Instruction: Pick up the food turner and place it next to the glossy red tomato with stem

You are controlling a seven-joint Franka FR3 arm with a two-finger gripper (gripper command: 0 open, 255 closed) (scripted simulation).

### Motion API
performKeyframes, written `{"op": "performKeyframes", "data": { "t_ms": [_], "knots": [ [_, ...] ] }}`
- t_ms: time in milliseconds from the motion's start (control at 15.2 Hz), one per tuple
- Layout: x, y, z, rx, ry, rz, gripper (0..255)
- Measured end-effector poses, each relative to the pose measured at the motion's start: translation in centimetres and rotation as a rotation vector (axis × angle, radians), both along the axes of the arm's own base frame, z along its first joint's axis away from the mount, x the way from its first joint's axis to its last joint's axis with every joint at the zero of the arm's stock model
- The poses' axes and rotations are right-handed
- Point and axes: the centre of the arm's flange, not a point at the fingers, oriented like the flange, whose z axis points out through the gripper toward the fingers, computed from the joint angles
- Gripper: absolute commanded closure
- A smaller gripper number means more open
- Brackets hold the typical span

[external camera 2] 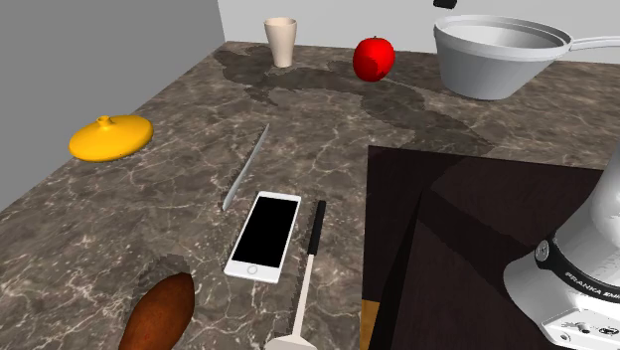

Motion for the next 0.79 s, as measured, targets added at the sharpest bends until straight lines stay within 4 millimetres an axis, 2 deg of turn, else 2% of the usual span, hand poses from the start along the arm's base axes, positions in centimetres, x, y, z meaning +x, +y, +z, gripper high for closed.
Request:
{"op": "performKeyframes", "data": {
  "t_ms": [198,594,792],
  "knots": [
    [-0.3,1.0,-1.2,0.001,-0.002,-0.049,0],
    [-1.2,6.6,-6.2,0.008,-0.013,-0.294,0],
    [-0.9,10.0,-8.6,0.011,-0.018,-0.423,0]
  ]
}}
